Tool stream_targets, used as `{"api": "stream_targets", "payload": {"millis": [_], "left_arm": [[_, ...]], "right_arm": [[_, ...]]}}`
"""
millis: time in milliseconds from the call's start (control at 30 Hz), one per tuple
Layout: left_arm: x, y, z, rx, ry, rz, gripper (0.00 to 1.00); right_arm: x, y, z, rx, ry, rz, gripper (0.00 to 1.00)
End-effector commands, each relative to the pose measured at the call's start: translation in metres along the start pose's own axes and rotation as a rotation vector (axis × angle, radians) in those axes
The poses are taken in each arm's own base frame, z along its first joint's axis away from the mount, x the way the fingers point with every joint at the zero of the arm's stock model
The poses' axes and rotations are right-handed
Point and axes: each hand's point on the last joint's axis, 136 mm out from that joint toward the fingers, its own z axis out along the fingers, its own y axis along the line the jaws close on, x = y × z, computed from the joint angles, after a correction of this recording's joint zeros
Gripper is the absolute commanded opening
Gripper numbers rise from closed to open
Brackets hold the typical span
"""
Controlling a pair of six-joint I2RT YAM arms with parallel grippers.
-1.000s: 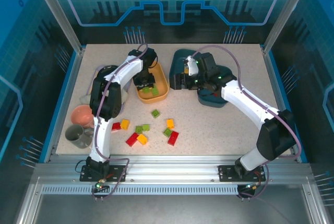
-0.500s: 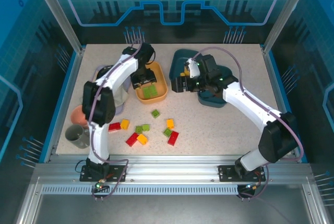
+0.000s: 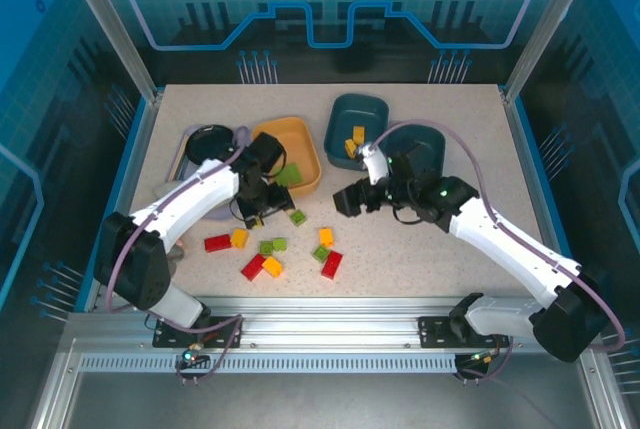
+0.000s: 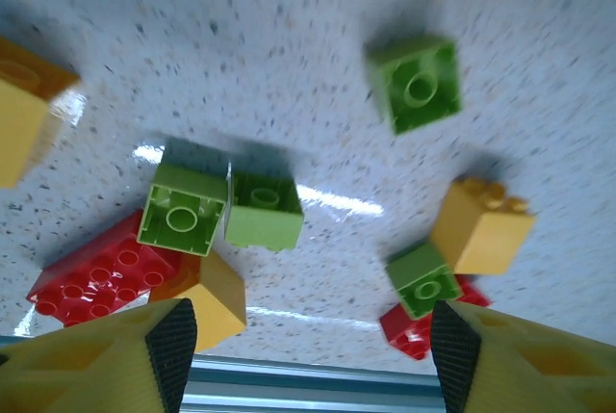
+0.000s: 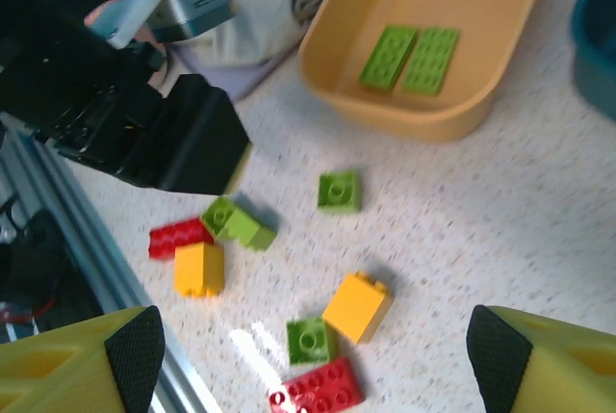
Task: Sort the legos into containers by color
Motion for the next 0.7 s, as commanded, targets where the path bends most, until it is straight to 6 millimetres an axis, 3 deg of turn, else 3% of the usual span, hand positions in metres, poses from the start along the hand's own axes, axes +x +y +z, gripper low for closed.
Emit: {"api": "stream_targets", "payload": {"millis": [0,200,433,667], "left_arm": [[-0.002,-0.026,0.016,0.035,-0.039,0.098,0.77],[-0.02,-0.043,0.051,0.032,-0.077,-0.04,0.79],[-0.041,-0.045,0.081,0.016,-0.132,-0.142,0.78],[-0.044,-0.034,0.101,-0.036,-0.122,-0.202,0.66]], "right_arm": [[0.023,0.001,0.008,-0.003,0.052,-0.012,0.85],[0.025,0.001,0.012,0.005,0.055,-0.004,0.85],[0.027,0.003,0.008,-0.004,0.051,-0.003,0.85],[0.032,-0.003,-0.002,-0.021,0.039,0.043,0.86]]}}
